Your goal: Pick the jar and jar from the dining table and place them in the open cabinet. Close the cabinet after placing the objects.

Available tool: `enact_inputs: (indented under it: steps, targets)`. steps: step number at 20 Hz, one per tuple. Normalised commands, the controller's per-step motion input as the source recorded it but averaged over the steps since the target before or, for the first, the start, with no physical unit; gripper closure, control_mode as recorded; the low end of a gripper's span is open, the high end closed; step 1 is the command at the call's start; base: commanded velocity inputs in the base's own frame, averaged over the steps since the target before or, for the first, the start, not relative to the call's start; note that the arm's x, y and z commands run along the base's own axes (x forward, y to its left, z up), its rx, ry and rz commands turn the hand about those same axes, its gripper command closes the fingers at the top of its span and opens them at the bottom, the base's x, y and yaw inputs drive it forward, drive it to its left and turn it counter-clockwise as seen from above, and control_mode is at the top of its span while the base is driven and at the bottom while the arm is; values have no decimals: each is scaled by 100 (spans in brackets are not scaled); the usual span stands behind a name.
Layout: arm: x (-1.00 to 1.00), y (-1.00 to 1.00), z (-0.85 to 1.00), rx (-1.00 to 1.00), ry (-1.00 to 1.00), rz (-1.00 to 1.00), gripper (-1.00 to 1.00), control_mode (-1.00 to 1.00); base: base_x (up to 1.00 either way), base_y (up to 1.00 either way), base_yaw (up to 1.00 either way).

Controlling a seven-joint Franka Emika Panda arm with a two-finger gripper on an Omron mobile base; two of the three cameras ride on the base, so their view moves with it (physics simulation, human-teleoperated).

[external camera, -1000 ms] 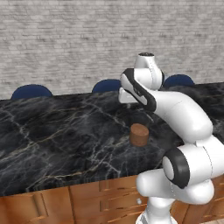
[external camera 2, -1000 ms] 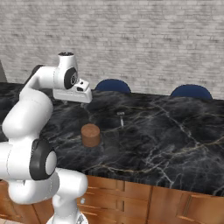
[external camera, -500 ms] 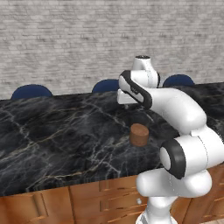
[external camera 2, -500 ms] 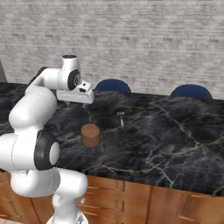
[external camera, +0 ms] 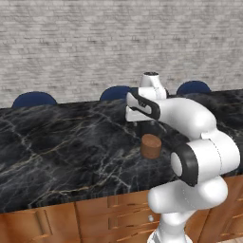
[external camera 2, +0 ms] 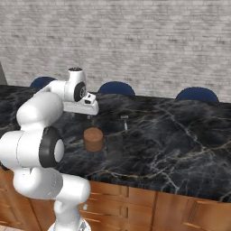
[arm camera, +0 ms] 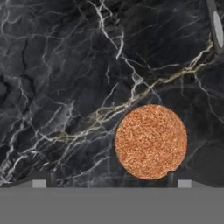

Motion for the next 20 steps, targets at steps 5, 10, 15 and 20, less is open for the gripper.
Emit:
enact_inputs:
  steps: [5,10,15,20]
  targets:
    - [-13,9,-63,-1,6,0,-100,-100,0,0,0]
    - [-6,10,-56,-2,1,0,100,-100,0,0,0]
    - [0,5,-28,0,1,0,100,-100,0,0,0]
    - [1,8,-9,0,4,0,100,-100,0,0,0]
